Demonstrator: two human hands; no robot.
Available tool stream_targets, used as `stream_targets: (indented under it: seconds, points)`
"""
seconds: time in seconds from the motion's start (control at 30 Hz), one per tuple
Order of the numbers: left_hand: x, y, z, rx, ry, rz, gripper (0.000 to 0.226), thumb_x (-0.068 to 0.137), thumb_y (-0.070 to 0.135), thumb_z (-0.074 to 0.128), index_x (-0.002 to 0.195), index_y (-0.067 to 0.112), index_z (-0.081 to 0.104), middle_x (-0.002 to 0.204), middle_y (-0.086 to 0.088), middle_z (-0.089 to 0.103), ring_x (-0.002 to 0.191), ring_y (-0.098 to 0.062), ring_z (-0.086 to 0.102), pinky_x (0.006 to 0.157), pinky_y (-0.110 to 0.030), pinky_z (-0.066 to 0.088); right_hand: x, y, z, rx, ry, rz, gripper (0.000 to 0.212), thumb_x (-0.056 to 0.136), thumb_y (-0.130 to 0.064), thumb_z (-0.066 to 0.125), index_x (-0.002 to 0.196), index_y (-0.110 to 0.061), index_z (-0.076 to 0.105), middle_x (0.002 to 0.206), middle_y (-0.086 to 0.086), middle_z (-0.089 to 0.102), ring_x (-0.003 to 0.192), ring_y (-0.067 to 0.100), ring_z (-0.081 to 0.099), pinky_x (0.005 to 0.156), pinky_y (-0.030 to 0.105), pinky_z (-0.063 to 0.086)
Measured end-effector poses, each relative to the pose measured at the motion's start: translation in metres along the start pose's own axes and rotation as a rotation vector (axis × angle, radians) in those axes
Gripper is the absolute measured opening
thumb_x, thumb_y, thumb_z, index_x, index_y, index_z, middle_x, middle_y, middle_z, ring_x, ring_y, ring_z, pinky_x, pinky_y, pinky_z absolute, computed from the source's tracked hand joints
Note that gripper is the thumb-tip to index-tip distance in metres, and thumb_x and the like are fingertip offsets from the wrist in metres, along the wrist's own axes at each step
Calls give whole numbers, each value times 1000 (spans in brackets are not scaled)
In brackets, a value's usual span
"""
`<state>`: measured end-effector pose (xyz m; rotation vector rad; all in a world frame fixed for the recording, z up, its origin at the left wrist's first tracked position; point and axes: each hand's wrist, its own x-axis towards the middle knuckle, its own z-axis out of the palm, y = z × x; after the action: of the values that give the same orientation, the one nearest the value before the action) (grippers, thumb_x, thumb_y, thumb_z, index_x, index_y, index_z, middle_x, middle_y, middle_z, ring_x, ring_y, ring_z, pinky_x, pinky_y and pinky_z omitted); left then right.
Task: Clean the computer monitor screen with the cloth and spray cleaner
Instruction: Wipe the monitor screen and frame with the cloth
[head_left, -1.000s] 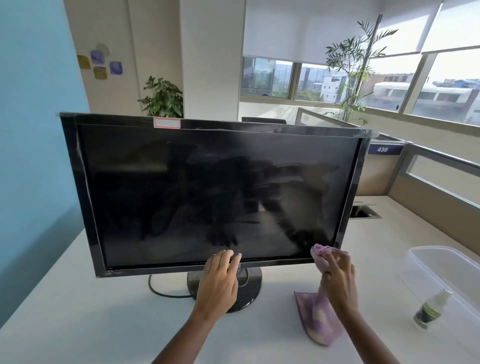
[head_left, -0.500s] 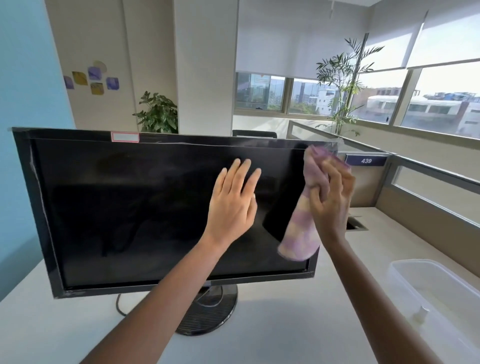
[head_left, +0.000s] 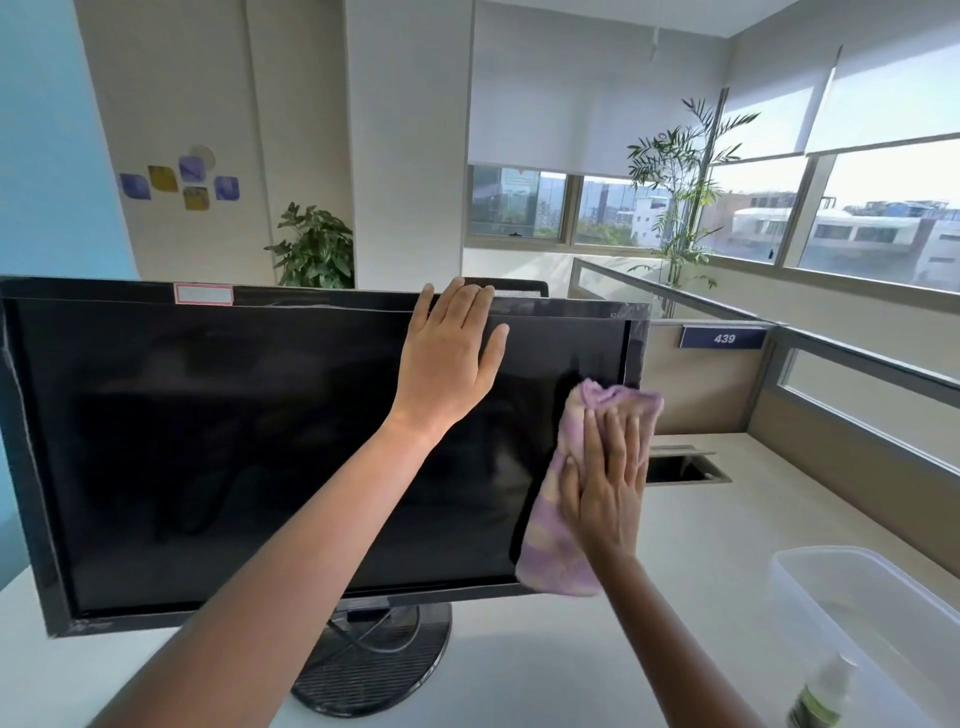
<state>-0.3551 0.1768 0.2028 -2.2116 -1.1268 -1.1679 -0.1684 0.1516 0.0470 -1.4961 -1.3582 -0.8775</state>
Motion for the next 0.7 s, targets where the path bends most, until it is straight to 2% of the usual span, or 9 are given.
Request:
stream_targets:
  seconds: [0.1,0.17,0.33,0.47,0.53,0.57,0.63,0.7]
  points:
    - [1,2,0,-19,20,-9,46,95,30,34,130,3,48,133,-14,55,131,-28,43,116,-43,21,-43,3,6,-24,-78,-7,56,98,-34,22,148,-19,4,158,2,2,146,17,-1,117,38,10]
    - [0,2,0,-32,31,-11,43,95,28,36,128,3,50,131,-14,56,130,-28,45,116,-43,22,-70,7,9,-42,-114,0,56,99,-39,16,148,-18,1,158,-1,-9,146,20,-4,115,41,11]
    - [0,1,-2,-96,54,-22,44,95,30,33,125,5,53,127,-11,59,127,-26,47,115,-38,22,-79,16,10,-105,-176,-20,58,98,-46,12,148,-22,-3,157,-4,-14,145,19,-8,112,52,6]
    - [2,-1,-7,-183,28,-51,50,95,36,27,126,6,53,129,-8,58,128,-23,46,116,-35,17,-35,12,7,-111,-111,-31,57,97,-47,13,148,-26,-3,156,-9,-17,145,17,-11,114,50,3]
    - [2,0,-8,-193,15,-43,54,94,39,24,126,7,53,128,-8,58,127,-22,46,116,-34,17,-4,6,6,-89,-64,0,57,96,-46,19,148,-25,9,157,-8,-11,145,17,-11,114,50,5]
    - [2,1,-8,-199,12,-43,52,94,38,26,125,7,53,127,-8,58,126,-22,47,116,-34,17,13,3,5,-74,-35,22,57,95,-44,24,146,-20,19,158,-3,2,145,18,-7,114,51,9]
    - [2,2,-9,-210,5,-54,47,94,34,31,125,6,53,127,-8,58,126,-22,47,117,-34,16,50,-3,1,-38,28,38,55,92,-40,34,140,-12,37,150,12,30,143,28,11,112,54,19]
    - [2,1,-9,-213,-6,-61,46,94,33,31,126,7,52,129,-9,57,127,-22,46,117,-34,15,81,-7,-3,10,80,17,54,91,-37,37,137,-9,41,144,17,39,138,36,24,113,50,19]
